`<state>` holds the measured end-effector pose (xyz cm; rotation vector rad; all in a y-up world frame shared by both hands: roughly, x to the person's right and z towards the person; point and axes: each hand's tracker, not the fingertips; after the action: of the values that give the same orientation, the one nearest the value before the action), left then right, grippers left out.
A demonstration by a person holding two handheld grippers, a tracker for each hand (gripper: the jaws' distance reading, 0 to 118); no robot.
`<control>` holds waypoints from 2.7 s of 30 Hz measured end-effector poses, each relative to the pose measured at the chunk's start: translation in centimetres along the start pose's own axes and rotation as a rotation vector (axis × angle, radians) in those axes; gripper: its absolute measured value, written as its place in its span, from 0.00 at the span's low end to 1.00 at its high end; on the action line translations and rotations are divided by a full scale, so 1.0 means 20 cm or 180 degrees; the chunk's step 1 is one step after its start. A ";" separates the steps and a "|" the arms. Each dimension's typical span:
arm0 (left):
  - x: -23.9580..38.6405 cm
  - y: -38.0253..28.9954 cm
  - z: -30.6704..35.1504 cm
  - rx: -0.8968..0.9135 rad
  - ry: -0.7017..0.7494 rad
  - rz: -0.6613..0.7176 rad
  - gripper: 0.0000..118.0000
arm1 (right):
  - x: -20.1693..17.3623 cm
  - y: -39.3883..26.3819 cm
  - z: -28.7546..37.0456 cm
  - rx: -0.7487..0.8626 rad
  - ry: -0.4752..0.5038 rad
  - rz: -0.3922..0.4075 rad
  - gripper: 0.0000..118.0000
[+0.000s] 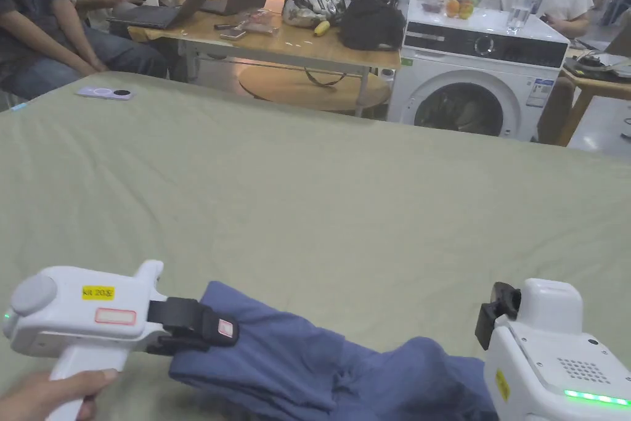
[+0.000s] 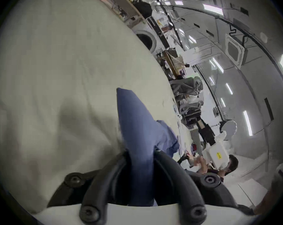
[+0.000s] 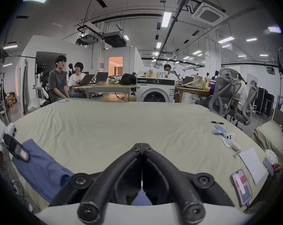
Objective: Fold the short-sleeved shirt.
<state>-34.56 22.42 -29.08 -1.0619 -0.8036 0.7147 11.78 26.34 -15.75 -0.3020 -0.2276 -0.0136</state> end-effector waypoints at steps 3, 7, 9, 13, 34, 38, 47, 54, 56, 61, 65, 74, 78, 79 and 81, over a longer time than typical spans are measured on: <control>0.06 0.05 0.15 0.0132 0.0306 0.0037 0.05 | 0.00 0.02 0.00 0.0023 0.0007 -0.0011 0.00; 0.26 0.05 0.18 0.0171 0.0870 -0.0075 0.05 | -0.01 0.02 0.00 0.0070 0.0021 -0.0002 0.00; 0.37 0.03 0.12 0.0113 0.1003 -0.0150 0.05 | -0.02 0.02 0.00 0.0073 0.0039 -0.0005 0.00; 0.59 0.01 -0.04 -0.0009 0.1037 -0.0383 0.05 | -0.03 0.01 0.00 0.0056 0.0054 -0.0018 0.00; 0.79 -0.19 -1.25 -0.1012 0.1047 -0.0395 0.41 | 0.15 -0.07 0.04 -0.0100 -0.0134 -0.0088 0.00; 0.82 -0.16 -1.06 -0.1027 0.0770 -0.0350 0.50 | 0.16 -0.08 0.03 -0.0126 -0.0147 -0.0083 0.00; 0.73 -0.09 -0.89 -0.0480 0.0517 -0.0235 0.05 | 0.16 -0.09 0.03 -0.0127 -0.0112 -0.0113 0.00; 0.57 -0.23 -1.35 -0.1019 0.0163 -0.0086 0.00 | 0.17 -0.08 0.04 -0.0125 -0.0143 -0.0100 0.00; 0.52 -0.27 -1.41 -0.1031 0.0189 -0.0052 0.00 | 0.18 -0.09 0.05 -0.0143 -0.0147 -0.0094 0.00; 0.55 -0.28 -1.38 -0.0954 0.0196 -0.0189 0.00 | 0.18 -0.10 0.05 -0.0165 -0.0163 -0.0052 0.00; 0.66 -0.25 -1.23 -0.0733 0.0412 -0.0612 0.00 | 0.16 -0.09 0.03 -0.0164 -0.0132 -0.0105 0.00; 0.80 -0.25 -0.51 0.1498 0.1475 -0.1962 0.00 | 0.01 0.05 -0.04 0.0155 -0.0012 -0.0197 0.00; 0.74 -0.29 -0.29 0.2464 0.1891 -0.2190 0.00 | -0.08 0.13 -0.03 0.0365 0.0039 -0.0197 0.00; 0.73 -0.30 -0.25 0.2636 0.1940 -0.2220 0.00 | -0.09 0.14 -0.02 0.0396 0.0054 -0.0189 0.00; 0.69 -0.33 -0.17 0.2953 0.1956 -0.2225 0.00 | -0.13 0.16 -0.01 0.0496 0.0073 -0.0184 0.00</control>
<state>-23.62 30.04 -20.91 -0.0839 -0.1957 0.0801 9.55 29.18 -17.48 -0.1401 -0.2134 -0.0562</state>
